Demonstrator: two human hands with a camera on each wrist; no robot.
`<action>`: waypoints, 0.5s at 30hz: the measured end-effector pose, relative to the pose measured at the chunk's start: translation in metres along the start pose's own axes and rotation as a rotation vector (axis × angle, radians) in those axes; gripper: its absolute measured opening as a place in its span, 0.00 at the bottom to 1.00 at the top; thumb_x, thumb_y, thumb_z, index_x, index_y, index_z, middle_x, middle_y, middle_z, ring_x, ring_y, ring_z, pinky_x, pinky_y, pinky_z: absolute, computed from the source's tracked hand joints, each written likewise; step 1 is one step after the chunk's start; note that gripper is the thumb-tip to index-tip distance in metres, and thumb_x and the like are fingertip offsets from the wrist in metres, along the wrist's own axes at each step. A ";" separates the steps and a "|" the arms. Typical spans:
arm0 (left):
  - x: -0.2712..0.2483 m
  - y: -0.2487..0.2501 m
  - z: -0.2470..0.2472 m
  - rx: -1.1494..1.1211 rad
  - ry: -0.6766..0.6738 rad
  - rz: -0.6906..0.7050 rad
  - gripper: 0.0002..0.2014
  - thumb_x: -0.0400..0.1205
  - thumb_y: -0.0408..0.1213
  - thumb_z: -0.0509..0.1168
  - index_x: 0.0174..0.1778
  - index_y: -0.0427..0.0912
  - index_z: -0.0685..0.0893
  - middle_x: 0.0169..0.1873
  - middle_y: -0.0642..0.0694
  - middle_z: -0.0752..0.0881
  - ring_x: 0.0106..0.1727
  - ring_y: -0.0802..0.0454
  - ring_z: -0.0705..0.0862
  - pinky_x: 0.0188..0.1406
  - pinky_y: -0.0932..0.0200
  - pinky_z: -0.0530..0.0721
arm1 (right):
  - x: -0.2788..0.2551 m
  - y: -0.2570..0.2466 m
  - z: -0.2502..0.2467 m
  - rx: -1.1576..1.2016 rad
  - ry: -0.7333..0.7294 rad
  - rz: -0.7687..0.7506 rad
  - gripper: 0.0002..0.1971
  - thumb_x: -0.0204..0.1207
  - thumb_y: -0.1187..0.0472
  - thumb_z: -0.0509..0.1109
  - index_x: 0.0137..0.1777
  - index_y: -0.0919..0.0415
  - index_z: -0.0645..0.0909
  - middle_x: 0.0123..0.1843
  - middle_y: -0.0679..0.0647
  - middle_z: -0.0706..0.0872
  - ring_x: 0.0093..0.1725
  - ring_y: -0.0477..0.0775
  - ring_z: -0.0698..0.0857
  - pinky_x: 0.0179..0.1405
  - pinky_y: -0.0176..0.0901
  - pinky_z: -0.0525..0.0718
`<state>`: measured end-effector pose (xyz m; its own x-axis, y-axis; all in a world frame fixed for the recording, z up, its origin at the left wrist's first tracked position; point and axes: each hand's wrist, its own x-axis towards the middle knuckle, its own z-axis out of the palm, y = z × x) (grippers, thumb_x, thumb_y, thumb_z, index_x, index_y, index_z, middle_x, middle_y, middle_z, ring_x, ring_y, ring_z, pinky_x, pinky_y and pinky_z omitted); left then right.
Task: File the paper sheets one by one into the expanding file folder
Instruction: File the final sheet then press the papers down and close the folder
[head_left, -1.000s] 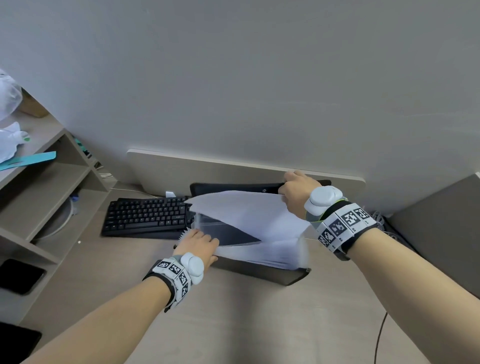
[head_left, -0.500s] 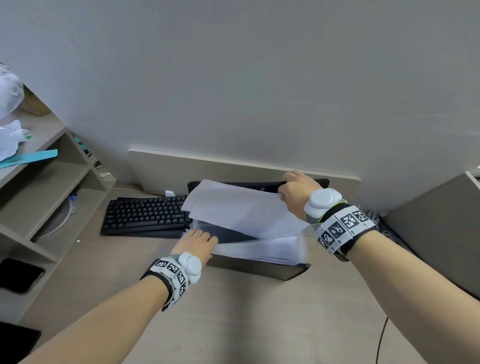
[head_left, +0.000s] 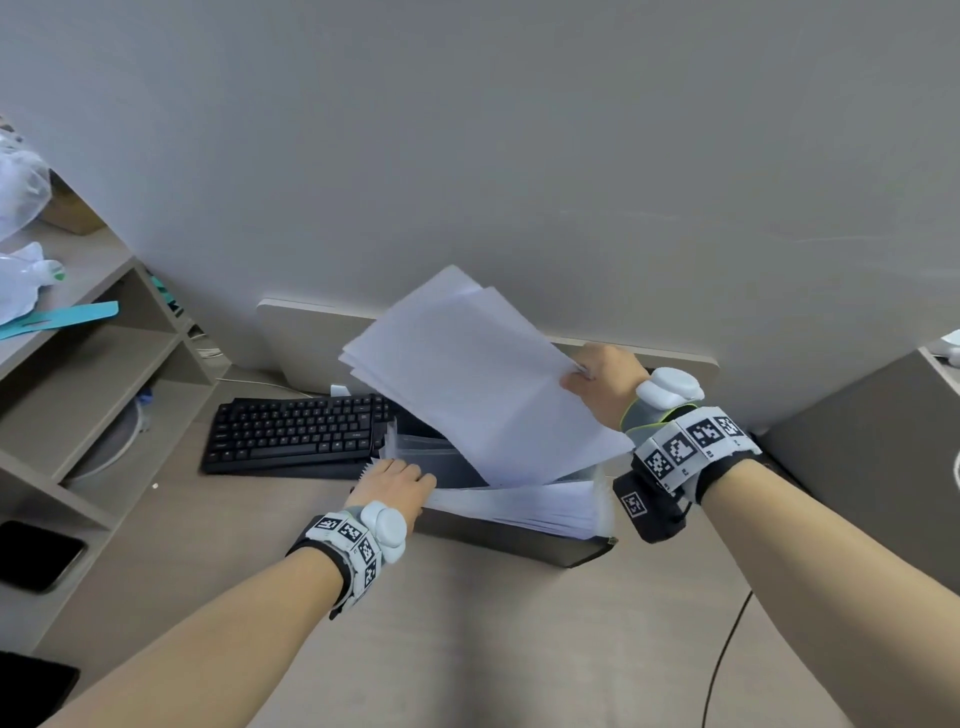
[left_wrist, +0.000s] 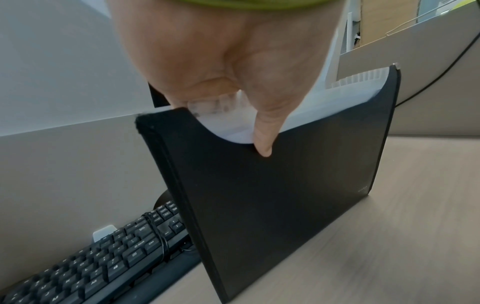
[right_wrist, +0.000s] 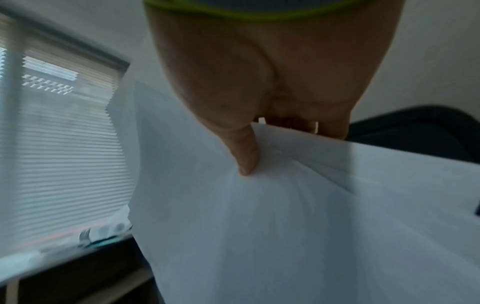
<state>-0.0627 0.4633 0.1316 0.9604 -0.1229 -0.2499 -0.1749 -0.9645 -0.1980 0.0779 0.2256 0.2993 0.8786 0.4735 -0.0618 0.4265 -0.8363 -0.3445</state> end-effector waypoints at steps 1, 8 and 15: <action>0.000 0.000 0.000 -0.005 -0.001 0.003 0.16 0.83 0.40 0.60 0.67 0.44 0.73 0.64 0.44 0.79 0.64 0.42 0.76 0.68 0.52 0.68 | 0.001 0.002 0.001 0.042 0.015 0.005 0.10 0.78 0.62 0.65 0.45 0.72 0.80 0.43 0.63 0.81 0.43 0.64 0.79 0.41 0.51 0.74; -0.002 -0.002 0.001 -0.010 -0.014 0.033 0.16 0.83 0.37 0.59 0.67 0.43 0.74 0.66 0.43 0.75 0.65 0.41 0.75 0.69 0.52 0.66 | 0.005 0.014 0.002 0.478 0.060 0.147 0.11 0.77 0.58 0.70 0.42 0.68 0.85 0.39 0.65 0.88 0.37 0.57 0.83 0.42 0.52 0.84; -0.001 -0.002 -0.002 -0.024 -0.025 0.036 0.15 0.83 0.38 0.59 0.66 0.42 0.74 0.64 0.42 0.77 0.64 0.42 0.75 0.67 0.53 0.67 | 0.006 0.016 0.000 0.387 0.063 0.126 0.13 0.78 0.57 0.69 0.42 0.68 0.83 0.40 0.65 0.86 0.38 0.54 0.80 0.39 0.46 0.77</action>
<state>-0.0626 0.4652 0.1344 0.9479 -0.1521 -0.2799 -0.2037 -0.9649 -0.1655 0.0902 0.2156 0.2933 0.9354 0.3460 -0.0732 0.2126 -0.7155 -0.6655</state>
